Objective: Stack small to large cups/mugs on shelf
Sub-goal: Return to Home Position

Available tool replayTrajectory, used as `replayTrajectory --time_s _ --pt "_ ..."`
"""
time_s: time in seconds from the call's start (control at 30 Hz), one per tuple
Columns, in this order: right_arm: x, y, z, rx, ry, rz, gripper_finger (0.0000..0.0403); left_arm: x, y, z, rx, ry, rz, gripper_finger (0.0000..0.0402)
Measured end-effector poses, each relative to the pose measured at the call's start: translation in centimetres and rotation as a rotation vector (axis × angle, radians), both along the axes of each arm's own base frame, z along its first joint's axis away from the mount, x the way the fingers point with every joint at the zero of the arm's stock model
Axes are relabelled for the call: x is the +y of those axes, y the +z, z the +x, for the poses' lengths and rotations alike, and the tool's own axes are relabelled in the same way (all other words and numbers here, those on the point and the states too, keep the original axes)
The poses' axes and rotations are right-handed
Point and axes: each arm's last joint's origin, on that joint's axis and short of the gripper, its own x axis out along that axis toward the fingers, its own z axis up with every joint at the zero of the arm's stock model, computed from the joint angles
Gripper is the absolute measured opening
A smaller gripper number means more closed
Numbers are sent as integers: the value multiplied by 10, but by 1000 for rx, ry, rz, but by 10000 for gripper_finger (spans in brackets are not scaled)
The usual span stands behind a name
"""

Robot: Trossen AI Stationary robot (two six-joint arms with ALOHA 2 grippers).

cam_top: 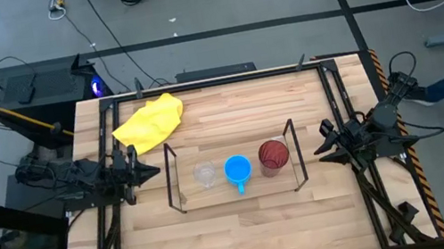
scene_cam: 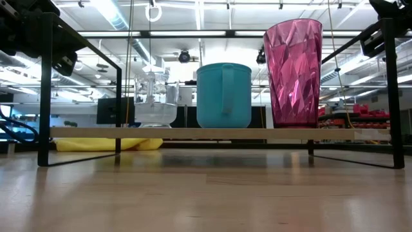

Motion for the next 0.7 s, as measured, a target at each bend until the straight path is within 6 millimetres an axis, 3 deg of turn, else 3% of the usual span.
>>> replayTrajectory --time_s 0.7 --pt "0 0 0 0 0 0 115 0 0 0 0 0 0 30"
